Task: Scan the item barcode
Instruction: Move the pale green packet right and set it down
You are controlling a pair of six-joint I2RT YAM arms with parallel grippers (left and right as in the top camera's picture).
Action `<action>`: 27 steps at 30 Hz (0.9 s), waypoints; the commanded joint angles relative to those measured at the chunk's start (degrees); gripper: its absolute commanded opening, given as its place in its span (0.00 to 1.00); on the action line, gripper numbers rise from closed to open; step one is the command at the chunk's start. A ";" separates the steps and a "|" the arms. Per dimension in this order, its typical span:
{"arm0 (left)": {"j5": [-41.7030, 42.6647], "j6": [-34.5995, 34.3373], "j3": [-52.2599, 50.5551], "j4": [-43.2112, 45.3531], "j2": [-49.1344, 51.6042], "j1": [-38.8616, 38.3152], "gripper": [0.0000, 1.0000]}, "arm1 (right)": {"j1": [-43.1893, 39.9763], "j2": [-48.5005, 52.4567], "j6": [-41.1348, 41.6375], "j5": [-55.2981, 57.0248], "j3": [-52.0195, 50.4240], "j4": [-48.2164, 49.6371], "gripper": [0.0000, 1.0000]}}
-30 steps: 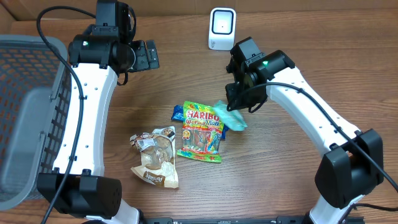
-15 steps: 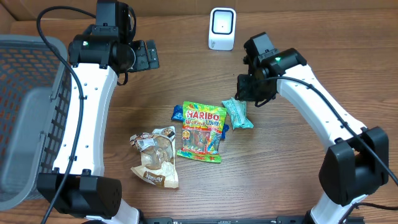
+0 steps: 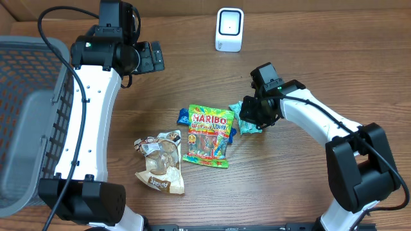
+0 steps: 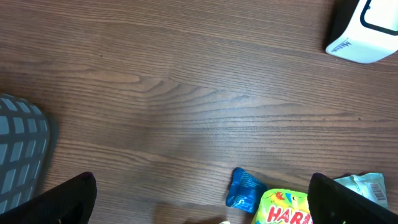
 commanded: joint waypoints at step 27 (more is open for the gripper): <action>-0.72 0.24 1.62 0.04 0.28 -0.11 1.00 | -2.43 -0.90 -30.32 27.45 2.86 5.40 0.04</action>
